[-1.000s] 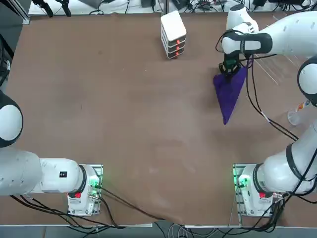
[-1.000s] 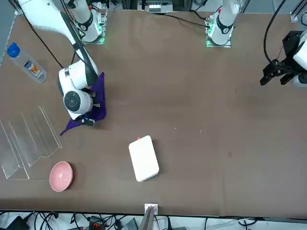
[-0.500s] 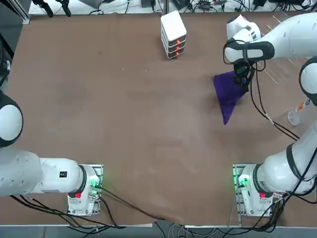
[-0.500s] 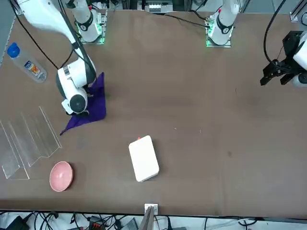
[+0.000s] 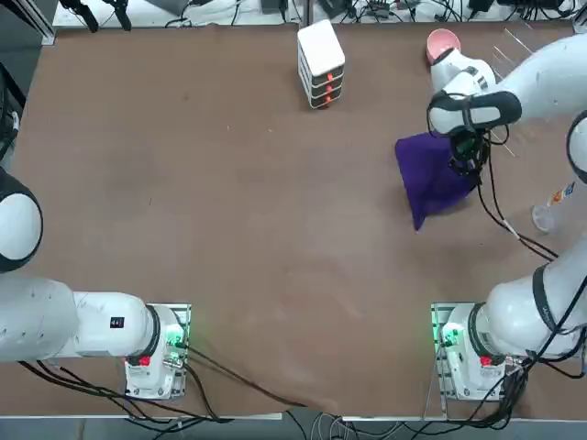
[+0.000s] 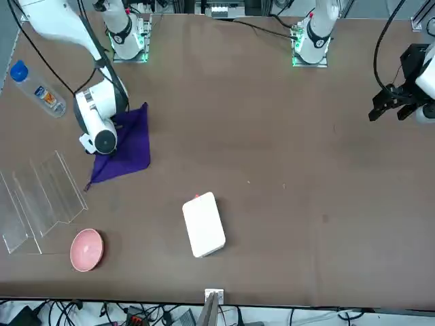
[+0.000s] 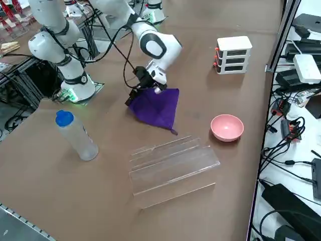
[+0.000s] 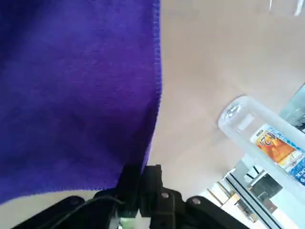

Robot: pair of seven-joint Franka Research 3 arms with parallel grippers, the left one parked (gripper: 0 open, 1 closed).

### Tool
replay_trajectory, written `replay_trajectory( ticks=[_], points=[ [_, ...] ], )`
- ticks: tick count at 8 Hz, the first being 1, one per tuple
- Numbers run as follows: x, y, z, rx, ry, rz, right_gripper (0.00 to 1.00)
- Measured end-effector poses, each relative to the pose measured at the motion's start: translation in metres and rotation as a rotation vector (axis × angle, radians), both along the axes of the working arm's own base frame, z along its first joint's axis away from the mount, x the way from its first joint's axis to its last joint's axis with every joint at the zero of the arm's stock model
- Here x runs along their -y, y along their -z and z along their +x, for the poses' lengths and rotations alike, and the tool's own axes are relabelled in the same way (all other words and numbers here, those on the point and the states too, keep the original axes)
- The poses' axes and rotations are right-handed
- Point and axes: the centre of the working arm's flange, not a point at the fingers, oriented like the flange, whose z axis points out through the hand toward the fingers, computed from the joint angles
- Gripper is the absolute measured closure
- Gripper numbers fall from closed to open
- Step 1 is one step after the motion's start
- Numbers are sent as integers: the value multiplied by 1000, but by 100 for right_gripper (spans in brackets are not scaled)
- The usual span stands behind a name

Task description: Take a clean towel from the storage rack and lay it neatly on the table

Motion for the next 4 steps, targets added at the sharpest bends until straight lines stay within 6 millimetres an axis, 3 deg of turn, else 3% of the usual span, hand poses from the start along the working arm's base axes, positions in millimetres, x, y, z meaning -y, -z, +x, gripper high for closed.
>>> replay_trajectory(
  ticks=[2,4],
  points=[
    [2,1,-11,-6,-12,-2,96],
    [1,4,-10,6,-32,14,63]
  ],
)
